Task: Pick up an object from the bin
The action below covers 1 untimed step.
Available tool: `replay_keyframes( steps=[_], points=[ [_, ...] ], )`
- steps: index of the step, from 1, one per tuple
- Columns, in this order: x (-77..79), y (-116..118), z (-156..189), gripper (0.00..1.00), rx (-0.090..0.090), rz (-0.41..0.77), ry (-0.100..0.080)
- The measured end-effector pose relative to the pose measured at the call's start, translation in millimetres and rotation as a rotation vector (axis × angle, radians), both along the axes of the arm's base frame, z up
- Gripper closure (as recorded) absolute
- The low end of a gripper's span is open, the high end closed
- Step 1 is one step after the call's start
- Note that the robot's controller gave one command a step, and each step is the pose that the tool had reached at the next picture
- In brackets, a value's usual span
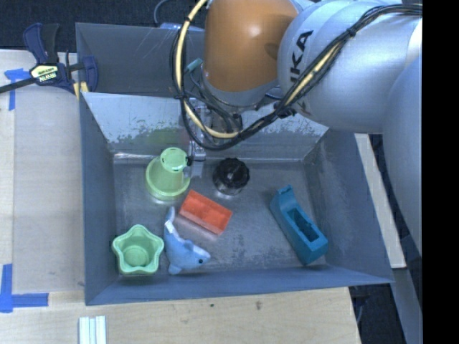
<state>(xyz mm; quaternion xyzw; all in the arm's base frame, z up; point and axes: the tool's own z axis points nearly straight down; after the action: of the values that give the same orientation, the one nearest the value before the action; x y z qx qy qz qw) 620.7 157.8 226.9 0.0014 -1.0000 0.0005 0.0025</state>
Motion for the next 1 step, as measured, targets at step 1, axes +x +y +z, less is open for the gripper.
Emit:
replay_keyframes(
  steps=[1],
  points=[
    [1.4,-0.6,5.4,0.00,0.002,-0.002,-0.008]
  ],
)
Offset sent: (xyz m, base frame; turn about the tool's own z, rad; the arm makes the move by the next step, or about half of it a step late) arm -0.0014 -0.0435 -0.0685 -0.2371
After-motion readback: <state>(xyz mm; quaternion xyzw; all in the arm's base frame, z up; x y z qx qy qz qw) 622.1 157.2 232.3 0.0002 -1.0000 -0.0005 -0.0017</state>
